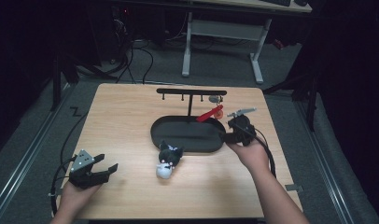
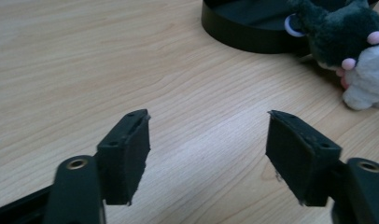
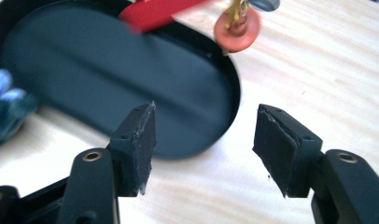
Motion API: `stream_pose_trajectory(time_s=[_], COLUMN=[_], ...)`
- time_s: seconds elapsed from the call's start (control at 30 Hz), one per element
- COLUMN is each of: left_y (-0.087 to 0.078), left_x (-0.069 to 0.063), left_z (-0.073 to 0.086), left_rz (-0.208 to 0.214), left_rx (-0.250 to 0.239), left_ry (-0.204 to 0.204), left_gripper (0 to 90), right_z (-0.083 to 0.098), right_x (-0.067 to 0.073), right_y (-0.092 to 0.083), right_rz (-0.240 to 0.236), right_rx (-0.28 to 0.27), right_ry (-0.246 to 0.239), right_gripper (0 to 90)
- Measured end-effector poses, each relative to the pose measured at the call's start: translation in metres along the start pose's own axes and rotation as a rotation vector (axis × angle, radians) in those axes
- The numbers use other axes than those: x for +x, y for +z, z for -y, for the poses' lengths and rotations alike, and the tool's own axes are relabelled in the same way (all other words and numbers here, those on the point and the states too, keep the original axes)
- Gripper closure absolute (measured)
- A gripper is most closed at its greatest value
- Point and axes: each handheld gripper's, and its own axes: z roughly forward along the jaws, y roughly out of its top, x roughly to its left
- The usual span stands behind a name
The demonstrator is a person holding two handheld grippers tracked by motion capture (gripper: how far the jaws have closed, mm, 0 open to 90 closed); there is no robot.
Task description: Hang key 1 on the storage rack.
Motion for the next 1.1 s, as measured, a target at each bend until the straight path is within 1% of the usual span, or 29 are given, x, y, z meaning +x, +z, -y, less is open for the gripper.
stream_pose_trajectory(time_s=[0.07,0.1,0.2,0.27,0.37,0.4,0.5,0.53,0.63,0.7,0.77,0.8,0.83,0.87,0.93,0.97,1.03,1.07,1.1], left_y=[0.001,0.003,0.007,0.011,0.017,0.019,0.027,0.029,0.037,0.043,0.05,0.053,0.053,0.063,0.073,0.077,0.087,0.092,0.092], left_x=[-0.006,-0.009,-0.018,-0.024,-0.032,-0.035,-0.041,-0.042,-0.046,-0.049,-0.052,-0.054,-0.054,-0.06,-0.066,-0.069,-0.077,-0.08,-0.08], left_z=[-0.002,-0.003,-0.006,-0.008,-0.01,-0.011,-0.013,-0.014,-0.017,-0.021,-0.025,-0.028,-0.028,-0.032,-0.036,-0.038,-0.042,-0.043,-0.043], left_rz=[-0.002,-0.004,-0.018,-0.02,-0.022,-0.024,-0.026,-0.026,-0.013,-0.011,-0.013,-0.014,-0.014,-0.009,-0.006,-0.007,-0.005,-0.006,-0.006], left_rx=[-0.005,-0.01,-0.001,0.006,0.014,0.016,0.044,0.053,0.075,0.087,0.09,0.091,0.091,0.095,0.106,0.104,0.119,0.13,0.13], left_ry=[0.007,0.009,0.031,0.045,0.061,0.062,0.072,0.071,0.056,0.046,0.045,0.046,0.046,0.045,0.053,0.053,0.056,0.062,0.062], left_gripper=[36.5,38.5,44.5,48.3,51.3,52.3,53.8,54.3,57.1,58.8,61.4,63.3,65.0,67.2,74.6,78.5,86.6,89.5,89.7], right_z=[0.02,0.03,0.06,0.078,0.104,0.111,0.129,0.134,0.145,0.151,0.158,0.162,0.166,0.169,0.173,0.175,0.175,0.174,0.174], right_x=[0.001,0.001,0.0,0.0,-0.001,-0.001,0.0,0.001,0.005,0.008,0.011,0.011,0.011,0.011,0.011,0.01,0.007,0.006,0.006], right_y=[-0.003,-0.004,-0.004,-0.001,0.004,0.006,0.009,0.011,0.012,0.011,0.01,0.009,0.009,0.008,0.007,0.006,0.004,0.003,0.003], right_rz=[-0.024,-0.028,-0.037,-0.043,-0.041,-0.041,-0.039,-0.042,-0.035,-0.028,-0.025,-0.032,-0.052,-0.068,-0.06,-0.063,-0.066,-0.065,-0.065], right_rx=[-0.024,-0.042,-0.062,-0.064,-0.066,-0.069,-0.066,-0.061,-0.059,-0.068,-0.08,-0.085,-0.086,-0.081,-0.075,-0.077,-0.091,-0.097,-0.097], right_ry=[0.016,0.026,0.048,0.062,0.076,0.078,0.086,0.09,0.081,0.072,0.073,0.081,0.094,0.099,0.094,0.1,0.115,0.116,0.116], right_gripper=[39.9,40.2,41.1,41.4,42.1,42.3,42.9,42.8,42.9,42.8,42.8,42.9,42.9,42.9,43.1,43.3,44.0,44.0,44.0])
